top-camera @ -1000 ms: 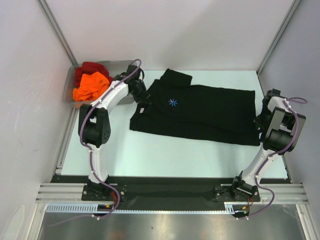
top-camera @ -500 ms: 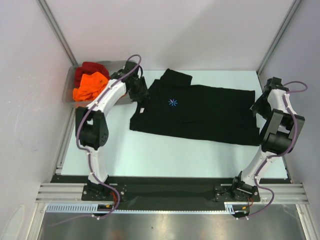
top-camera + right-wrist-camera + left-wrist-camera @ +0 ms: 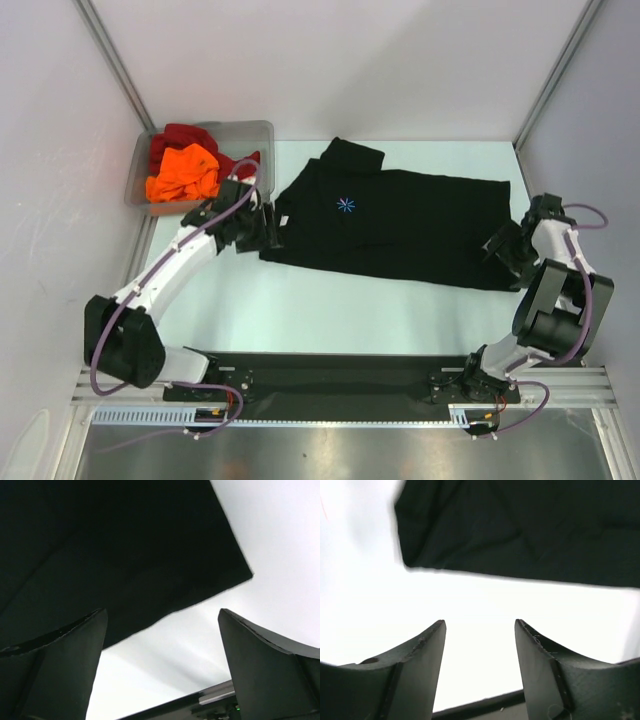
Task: Fold and stack the t-shirts
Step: Fold the tshirt
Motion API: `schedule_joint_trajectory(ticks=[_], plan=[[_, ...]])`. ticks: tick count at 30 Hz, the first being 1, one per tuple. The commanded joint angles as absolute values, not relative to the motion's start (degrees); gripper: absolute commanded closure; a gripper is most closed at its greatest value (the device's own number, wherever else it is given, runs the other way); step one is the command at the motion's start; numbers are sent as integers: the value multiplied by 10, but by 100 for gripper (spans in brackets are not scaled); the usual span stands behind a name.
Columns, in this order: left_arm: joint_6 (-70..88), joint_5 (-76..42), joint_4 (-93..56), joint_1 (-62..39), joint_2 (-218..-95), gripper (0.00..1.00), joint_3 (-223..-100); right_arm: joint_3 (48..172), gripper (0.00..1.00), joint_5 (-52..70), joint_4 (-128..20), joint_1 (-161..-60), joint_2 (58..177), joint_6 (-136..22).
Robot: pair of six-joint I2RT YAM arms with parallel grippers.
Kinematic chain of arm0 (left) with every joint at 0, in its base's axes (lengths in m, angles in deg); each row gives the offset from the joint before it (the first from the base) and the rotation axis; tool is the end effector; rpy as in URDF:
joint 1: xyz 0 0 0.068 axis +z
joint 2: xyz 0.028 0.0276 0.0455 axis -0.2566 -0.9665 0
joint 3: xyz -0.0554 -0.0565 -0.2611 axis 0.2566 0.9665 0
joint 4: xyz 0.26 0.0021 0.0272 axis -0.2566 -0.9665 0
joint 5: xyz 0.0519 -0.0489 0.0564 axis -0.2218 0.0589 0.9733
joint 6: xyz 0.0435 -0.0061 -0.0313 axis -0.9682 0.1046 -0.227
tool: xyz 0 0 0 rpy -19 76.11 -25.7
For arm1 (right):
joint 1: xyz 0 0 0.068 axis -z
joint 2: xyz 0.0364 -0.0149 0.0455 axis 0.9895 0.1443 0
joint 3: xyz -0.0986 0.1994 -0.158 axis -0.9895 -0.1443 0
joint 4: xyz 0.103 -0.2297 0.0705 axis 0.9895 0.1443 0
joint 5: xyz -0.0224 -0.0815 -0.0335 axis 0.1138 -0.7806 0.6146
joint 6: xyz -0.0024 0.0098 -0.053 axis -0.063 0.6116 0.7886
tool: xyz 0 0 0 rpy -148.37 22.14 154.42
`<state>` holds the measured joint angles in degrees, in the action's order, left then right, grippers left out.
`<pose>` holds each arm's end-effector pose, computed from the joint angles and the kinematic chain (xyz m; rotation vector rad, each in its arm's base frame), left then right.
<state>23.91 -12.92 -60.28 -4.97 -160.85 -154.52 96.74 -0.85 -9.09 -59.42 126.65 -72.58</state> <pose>0.2707 -0.1008 0.2845 -0.1159 2.5482 -0.4237 0.2740 -0.1140 0.2131 1.0861 2.6270 -0.0578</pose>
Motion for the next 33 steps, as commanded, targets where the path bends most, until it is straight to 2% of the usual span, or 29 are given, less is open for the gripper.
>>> schedule_joint_trajectory(ticks=[1,6,11,26,33], plan=[[257,-153,-551,-35,-1569,36,-1474,921,0,76,-132,-554,1199,-742],[284,-208,-493,18,-1576,34,-1416,867,0,116,-145,-510,1176,-742],[319,-296,-430,81,-1651,35,-1386,832,0,150,-159,-452,1168,-743],[383,-315,-339,90,-1761,31,-1397,788,0,162,-242,-434,1179,-771],[398,-289,-334,90,-1788,35,-1415,786,2,166,-259,-429,1195,-767]])
